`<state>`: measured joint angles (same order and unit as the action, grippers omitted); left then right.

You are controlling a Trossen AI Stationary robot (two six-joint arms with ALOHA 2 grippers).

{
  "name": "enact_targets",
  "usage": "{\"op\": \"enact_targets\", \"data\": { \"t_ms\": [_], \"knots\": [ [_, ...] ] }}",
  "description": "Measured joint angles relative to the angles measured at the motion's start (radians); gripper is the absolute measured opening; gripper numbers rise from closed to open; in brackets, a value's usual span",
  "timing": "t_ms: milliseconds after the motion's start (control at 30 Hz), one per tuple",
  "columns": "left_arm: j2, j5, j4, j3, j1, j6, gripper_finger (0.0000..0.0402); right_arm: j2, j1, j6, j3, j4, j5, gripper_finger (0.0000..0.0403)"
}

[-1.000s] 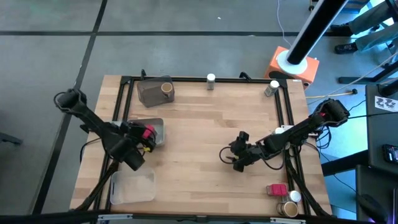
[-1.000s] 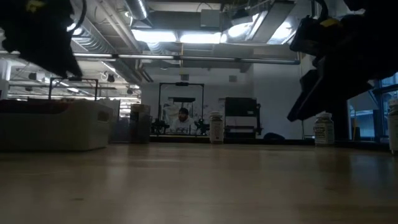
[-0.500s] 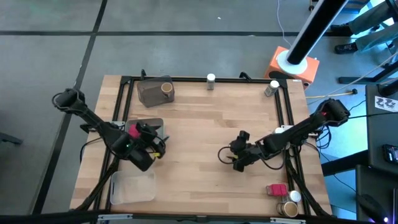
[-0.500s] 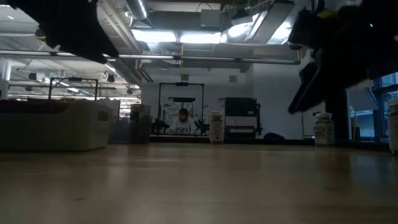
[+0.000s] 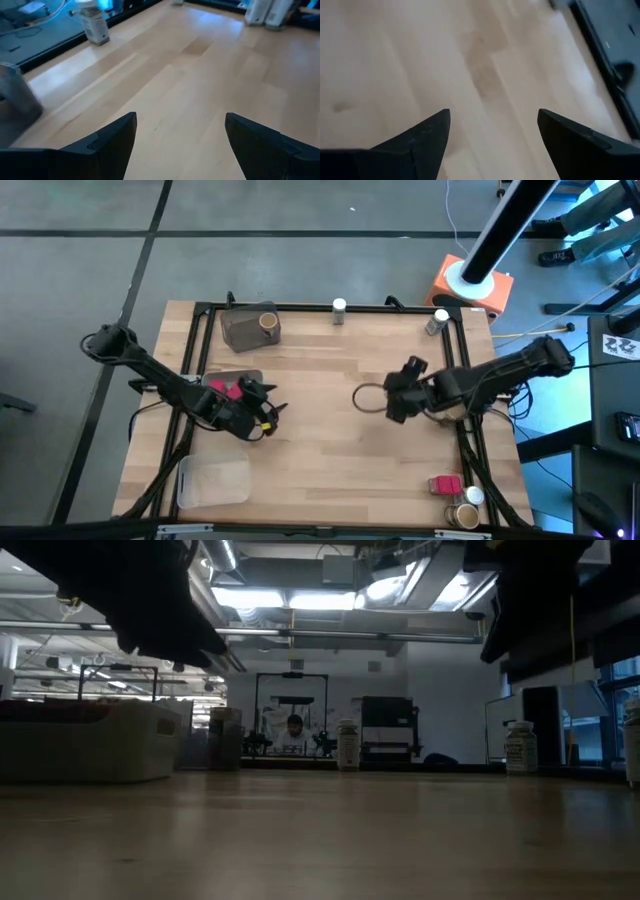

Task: Sort spices by type
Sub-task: Put the middle right white seasoning bottle into the transparent bin

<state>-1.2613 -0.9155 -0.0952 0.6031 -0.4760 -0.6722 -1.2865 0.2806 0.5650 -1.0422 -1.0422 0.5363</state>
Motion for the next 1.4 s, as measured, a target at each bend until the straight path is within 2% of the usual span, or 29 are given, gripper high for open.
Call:
{"op": "enact_targets", "data": {
  "t_ms": [100, 433, 633, 933, 1167, 1400],
  "knots": [
    [0.0, 0.001, 0.07, -0.03, 0.005, 0.02, 0.0294, 0.042, -0.055, 0.031, -0.006, -0.102, -0.026, 0.0301],
    [0.0, -0.001, 0.088, -0.038, 0.022, 0.045, 0.0294, 0.198, -0.179, 0.173, -0.006, -0.34, -0.153, 0.0301],
    [0.0, -0.002, 0.085, -0.038, 0.049, 0.045, 0.0294, 0.209, -0.239, 0.266, -0.006, -0.452, -0.245, 0.0301],
    [0.0, -0.004, 0.08, -0.038, 0.06, 0.045, 0.0294, 0.202, -0.314, 0.327, 0.077, -0.473, -0.366, 0.0301],
    [0.0, -0.004, 0.076, -0.038, 0.059, 0.045, 0.0294, 0.202, -0.363, 0.329, 0.159, -0.47, -0.421, 0.0301],
    [0.0, -0.004, 0.076, -0.038, 0.059, 0.045, 0.0294, 0.194, -0.369, 0.329, 0.214, -0.411, -0.503, 0.0301]
  ]
}}
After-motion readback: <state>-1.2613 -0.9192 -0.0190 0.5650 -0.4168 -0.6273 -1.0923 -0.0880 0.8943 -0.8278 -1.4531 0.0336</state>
